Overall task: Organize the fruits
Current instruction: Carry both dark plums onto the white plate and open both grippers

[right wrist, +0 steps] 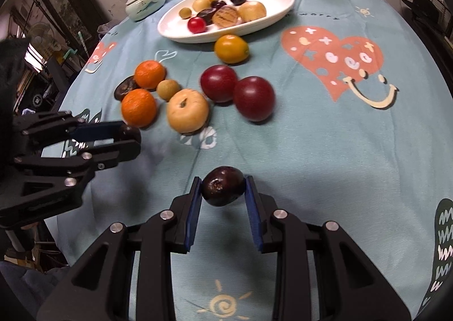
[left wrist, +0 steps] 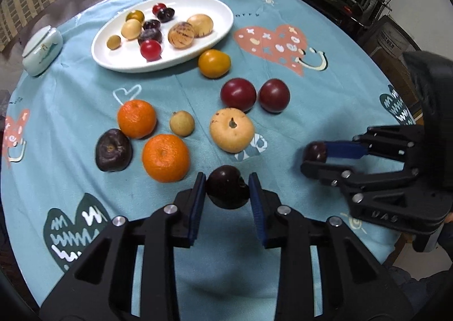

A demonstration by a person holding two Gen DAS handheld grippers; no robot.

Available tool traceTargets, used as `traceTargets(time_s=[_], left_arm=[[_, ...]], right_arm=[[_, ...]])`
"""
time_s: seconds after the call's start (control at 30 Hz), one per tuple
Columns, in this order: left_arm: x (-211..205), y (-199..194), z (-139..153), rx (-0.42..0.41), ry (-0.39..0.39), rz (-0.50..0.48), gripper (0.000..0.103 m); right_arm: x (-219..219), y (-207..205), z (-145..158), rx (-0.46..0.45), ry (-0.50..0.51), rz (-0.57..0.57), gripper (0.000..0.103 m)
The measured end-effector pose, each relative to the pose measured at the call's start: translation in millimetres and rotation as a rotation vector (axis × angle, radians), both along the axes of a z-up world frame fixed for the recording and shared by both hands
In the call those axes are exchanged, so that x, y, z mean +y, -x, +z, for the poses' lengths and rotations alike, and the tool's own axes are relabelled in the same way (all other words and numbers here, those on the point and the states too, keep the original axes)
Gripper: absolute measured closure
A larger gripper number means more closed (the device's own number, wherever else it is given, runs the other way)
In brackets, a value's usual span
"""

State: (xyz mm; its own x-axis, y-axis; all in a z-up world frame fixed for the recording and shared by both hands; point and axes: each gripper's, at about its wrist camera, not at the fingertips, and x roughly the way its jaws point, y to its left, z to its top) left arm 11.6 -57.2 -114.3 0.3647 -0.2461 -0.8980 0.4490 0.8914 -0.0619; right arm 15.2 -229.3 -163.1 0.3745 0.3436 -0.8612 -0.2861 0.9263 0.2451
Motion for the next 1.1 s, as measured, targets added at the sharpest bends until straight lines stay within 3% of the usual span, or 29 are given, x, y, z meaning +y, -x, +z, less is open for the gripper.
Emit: traceTargets(time_s=[0.37,1.1], left_arm=[[13,4,34,-0.076,0.01,0.051,0.072],[17,-22,25,-0.017,0.043,0.043,0.072]], right_arm=[[26,8,2,0.017,0.011,0.049,0.072],[45,-3,-1,0.07,0.016,0.103,0.072]])
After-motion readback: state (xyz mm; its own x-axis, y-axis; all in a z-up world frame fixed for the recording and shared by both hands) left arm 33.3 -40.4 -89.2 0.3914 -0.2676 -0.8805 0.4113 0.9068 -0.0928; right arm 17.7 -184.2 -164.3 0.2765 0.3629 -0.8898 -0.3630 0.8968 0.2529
